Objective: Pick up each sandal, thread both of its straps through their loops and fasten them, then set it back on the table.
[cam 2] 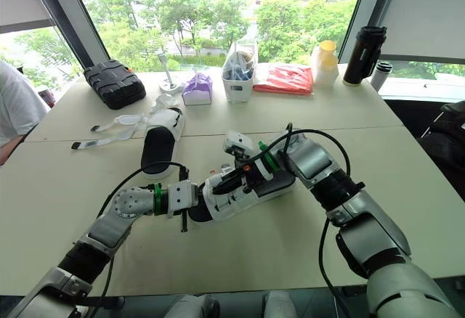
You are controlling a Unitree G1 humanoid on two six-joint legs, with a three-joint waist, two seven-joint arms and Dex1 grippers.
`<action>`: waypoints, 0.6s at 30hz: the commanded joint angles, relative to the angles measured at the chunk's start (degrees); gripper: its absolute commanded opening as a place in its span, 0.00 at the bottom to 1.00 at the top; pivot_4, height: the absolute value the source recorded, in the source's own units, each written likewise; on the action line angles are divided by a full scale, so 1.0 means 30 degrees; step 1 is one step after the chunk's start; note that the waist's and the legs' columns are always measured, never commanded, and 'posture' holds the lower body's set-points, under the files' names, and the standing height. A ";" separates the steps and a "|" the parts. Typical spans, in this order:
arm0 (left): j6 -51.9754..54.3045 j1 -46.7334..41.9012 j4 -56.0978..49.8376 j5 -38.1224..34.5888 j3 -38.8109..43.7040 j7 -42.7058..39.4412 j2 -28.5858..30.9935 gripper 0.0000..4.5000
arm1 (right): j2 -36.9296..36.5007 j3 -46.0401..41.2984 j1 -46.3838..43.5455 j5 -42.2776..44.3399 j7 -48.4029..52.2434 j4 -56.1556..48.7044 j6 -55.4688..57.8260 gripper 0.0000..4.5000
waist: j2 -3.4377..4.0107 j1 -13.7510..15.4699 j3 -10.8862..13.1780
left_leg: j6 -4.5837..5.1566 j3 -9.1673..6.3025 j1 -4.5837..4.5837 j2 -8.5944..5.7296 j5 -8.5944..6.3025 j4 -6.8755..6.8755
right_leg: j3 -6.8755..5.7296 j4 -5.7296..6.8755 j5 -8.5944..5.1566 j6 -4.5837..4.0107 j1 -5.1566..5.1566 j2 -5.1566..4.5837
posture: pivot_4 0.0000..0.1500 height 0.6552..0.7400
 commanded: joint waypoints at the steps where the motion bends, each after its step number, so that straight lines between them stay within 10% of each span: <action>1: 0.1190 0.1348 0.1770 0.2043 -0.1483 -0.0202 0.0511 0.00 | 0.0746 -0.0272 -0.0864 -0.1188 -0.0875 0.1582 -0.1053 0.15 | 0.0024 -0.0038 -0.0018 | 0.0000 0.0001 0.0017 0.0001 0.0000 -0.0002 | 0.0003 0.0003 0.0000 -0.0001 0.0013 0.0002 | 1.00 1.00; 9: 0.1392 0.1608 0.1381 0.2013 -0.1472 -0.0016 0.0539 0.00 | 0.3134 -0.0724 -0.2295 -0.3105 -0.3129 0.5973 -0.3052 0.95 | 0.0099 -0.0139 -0.0073 | -0.0001 0.0014 0.0075 0.0002 0.0001 -0.0036 | 0.0025 0.0024 0.0001 -0.0006 0.0016 0.0011 | 1.00 1.00; 18: 0.1506 0.1703 0.1247 0.1948 -0.1453 0.0076 0.0574 0.00 | 0.5062 -0.1304 -0.4316 -0.4357 -0.3185 1.1116 -0.4852 0.98 | 0.0102 -0.0152 -0.0072 | -0.0002 0.0015 0.0136 -0.0001 0.0000 -0.0056 | 0.0036 0.0030 -0.0001 -0.0011 0.0006 0.0016 | 1.00 1.00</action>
